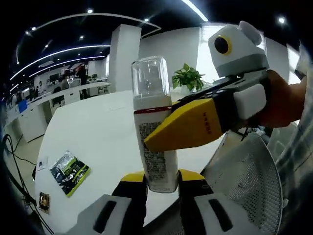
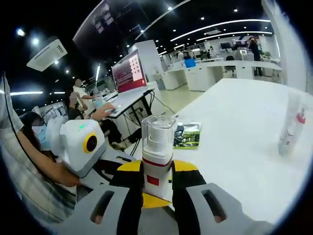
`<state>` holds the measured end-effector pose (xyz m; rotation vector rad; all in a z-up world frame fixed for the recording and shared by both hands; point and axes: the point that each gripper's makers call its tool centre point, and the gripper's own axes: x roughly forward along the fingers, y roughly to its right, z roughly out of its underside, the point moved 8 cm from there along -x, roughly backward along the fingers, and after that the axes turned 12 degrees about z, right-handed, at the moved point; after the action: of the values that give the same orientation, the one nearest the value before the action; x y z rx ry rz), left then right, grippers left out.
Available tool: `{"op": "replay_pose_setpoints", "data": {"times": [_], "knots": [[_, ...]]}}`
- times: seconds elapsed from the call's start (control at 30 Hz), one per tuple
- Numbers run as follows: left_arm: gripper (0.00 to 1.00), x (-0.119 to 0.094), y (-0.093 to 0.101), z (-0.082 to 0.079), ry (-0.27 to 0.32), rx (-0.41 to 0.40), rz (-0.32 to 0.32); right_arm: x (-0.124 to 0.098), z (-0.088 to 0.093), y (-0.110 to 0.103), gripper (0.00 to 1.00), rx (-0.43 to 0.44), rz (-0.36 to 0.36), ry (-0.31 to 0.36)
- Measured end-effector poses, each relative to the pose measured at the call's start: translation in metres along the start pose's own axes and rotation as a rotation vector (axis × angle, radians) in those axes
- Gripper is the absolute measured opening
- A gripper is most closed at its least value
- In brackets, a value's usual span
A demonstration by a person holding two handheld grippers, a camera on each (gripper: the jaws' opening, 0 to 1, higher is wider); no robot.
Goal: Arrange the skincare products in the storage area until every visible bottle or jar stands upright without overlapping.
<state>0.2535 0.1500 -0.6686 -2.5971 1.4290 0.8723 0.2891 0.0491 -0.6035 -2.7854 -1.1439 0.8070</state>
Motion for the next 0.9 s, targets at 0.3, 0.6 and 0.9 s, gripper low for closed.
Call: {"op": "replay_pose_setpoints", "data": {"times": [0.3, 0.6, 0.9], "knots": [[0.29, -0.015, -0.012, -0.007, -0.027, 0.104, -0.048, -0.01, -0.018, 0.056, 0.19, 0.038, 0.127, 0.047], [0.28, -0.035, -0.042, 0.01, -0.098, 0.144, -0.146, -0.016, -0.03, 0.104, 0.19, 0.045, 0.237, 0.069], [0.3, -0.028, -0.05, 0.017, -0.084, 0.047, -0.138, -0.009, -0.038, 0.135, 0.19, 0.035, 0.29, 0.078]]}}
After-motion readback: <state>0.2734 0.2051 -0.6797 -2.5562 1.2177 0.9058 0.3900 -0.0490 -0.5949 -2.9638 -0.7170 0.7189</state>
